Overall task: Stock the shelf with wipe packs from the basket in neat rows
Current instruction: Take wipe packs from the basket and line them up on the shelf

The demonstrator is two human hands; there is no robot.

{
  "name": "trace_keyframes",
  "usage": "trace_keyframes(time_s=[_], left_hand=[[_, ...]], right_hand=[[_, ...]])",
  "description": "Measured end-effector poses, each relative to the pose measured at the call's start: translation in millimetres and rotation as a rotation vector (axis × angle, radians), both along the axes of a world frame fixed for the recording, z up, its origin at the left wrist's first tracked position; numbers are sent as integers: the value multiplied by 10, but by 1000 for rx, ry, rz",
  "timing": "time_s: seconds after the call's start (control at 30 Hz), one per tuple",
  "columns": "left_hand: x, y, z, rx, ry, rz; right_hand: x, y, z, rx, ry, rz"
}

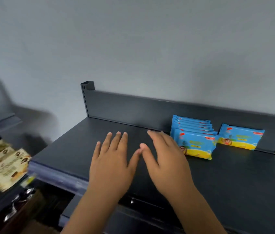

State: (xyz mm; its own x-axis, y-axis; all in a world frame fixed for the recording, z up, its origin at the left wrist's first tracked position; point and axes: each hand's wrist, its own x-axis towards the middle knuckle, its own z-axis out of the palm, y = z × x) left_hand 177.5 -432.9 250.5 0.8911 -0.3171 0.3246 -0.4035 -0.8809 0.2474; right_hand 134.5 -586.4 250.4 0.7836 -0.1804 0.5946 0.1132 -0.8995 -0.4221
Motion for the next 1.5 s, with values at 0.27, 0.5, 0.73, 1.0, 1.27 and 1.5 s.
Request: trace_keyframes(time_s=[0.27, 0.5, 0.73, 1.0, 1.27, 1.5], left_hand=[[-316, 1493, -175, -52, 60, 383], [-915, 2580, -439, 40, 147, 747], [-1370, 3552, -907, 43, 242, 942], [-1636, 4360, -1723, -307, 428, 1016], [-1585, 4527, -2721, -1015, 524, 1191], [-1372, 4546, -3431, -778, 766, 1151]], right_hand=[[335, 1201, -214, -125, 185, 400], [358, 2481, -528, -177, 279, 756], [210, 3650, -880, -291, 352, 985], [93, 4602, -1643, -479, 537, 1096], [233, 4888, -2688, -619, 843, 1075], [499, 4900, -3451, -673, 982, 944]])
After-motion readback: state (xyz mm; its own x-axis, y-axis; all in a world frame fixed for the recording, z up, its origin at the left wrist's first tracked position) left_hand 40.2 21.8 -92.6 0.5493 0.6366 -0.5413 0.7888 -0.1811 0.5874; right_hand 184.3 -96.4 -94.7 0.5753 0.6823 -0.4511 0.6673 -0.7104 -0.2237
